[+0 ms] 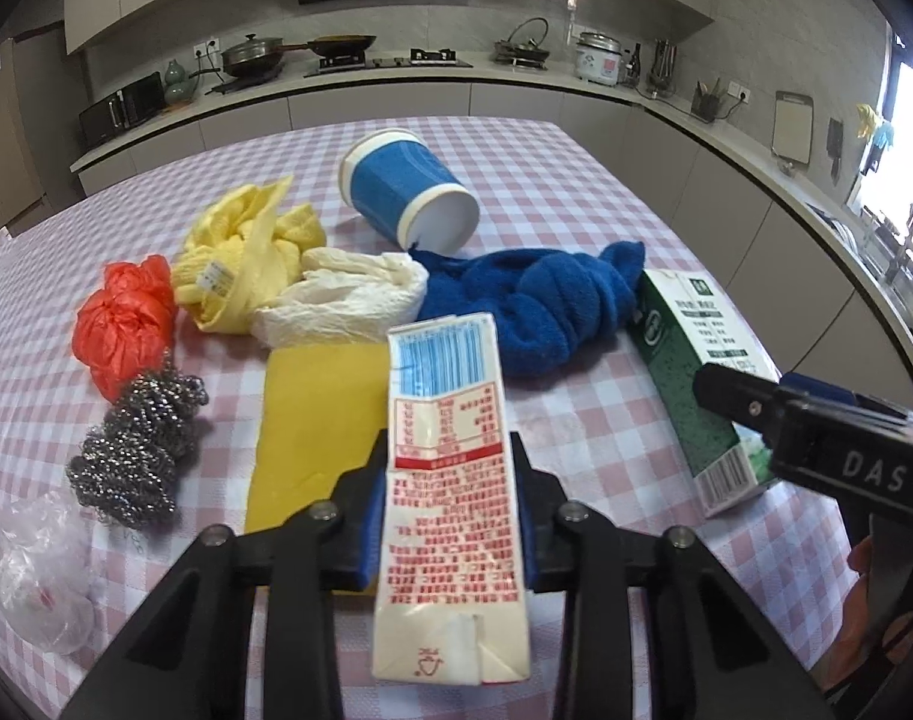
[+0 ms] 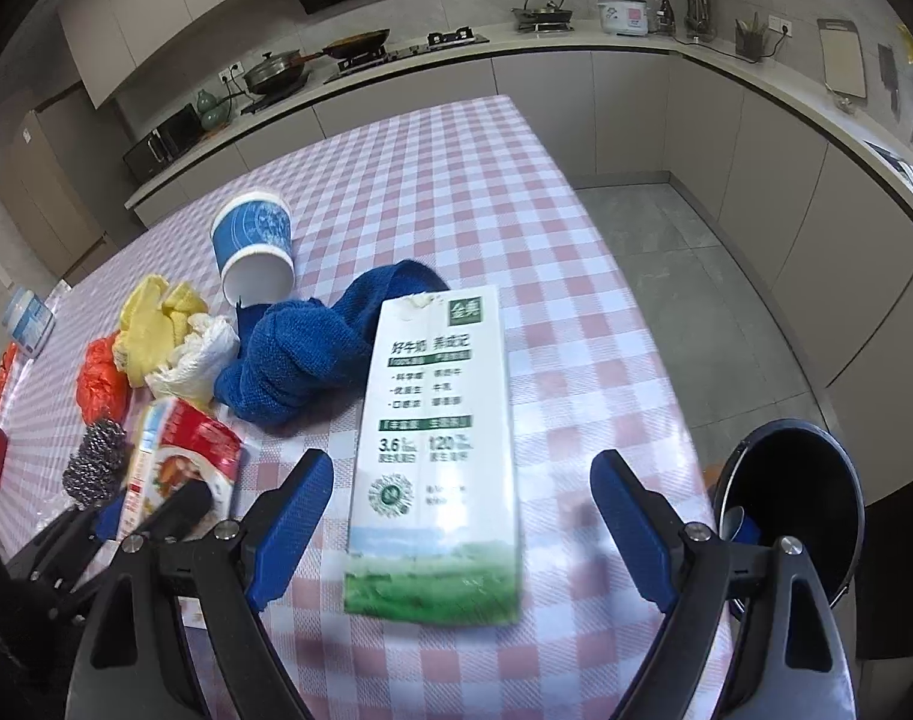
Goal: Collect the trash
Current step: 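Grasp the small red-printed milk carton with the left tool while the right tool grasps the green milk carton, then carry both milk cartons with both tools over the black bin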
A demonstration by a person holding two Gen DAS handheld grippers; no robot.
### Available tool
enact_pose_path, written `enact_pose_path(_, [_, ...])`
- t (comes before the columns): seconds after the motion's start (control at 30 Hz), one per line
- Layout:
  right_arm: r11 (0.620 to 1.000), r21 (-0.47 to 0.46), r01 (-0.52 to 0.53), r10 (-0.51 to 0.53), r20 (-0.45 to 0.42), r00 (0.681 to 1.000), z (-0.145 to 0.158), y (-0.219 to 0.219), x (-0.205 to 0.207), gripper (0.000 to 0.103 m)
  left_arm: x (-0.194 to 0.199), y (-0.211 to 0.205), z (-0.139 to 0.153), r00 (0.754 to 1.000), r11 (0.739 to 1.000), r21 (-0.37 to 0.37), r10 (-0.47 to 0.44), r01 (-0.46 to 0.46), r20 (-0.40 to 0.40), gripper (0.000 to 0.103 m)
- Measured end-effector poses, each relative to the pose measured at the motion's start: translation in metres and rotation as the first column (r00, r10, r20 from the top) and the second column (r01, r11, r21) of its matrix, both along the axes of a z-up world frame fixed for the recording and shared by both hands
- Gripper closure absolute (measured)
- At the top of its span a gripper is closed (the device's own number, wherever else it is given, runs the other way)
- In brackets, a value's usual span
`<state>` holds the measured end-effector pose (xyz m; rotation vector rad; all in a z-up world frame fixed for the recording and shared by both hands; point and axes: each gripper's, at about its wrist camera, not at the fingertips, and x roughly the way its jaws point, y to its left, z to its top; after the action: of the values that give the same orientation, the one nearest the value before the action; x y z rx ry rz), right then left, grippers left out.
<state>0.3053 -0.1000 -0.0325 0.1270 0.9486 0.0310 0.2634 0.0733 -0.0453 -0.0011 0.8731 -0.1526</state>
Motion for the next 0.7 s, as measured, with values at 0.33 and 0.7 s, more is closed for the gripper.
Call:
enact_pose_path(0.33, [0.998, -0.060, -0.025, 0.022, -0.044, 0.999, -0.017, 0.011, 0.006, 0.044, -0.018, 0.004, 0.018, 0.999, 0.999, -0.050, -0.020, 0.022, 0.040, 0.068])
enact_pose_path(0.7, [0.998, -0.055, -0.029, 0.028, -0.019, 0.999, -0.009, -0.017, -0.023, 0.045, -0.037, -0.033, 0.011, 0.998, 0.997, -0.031, -0.068, 0.068, 0.018, 0.068])
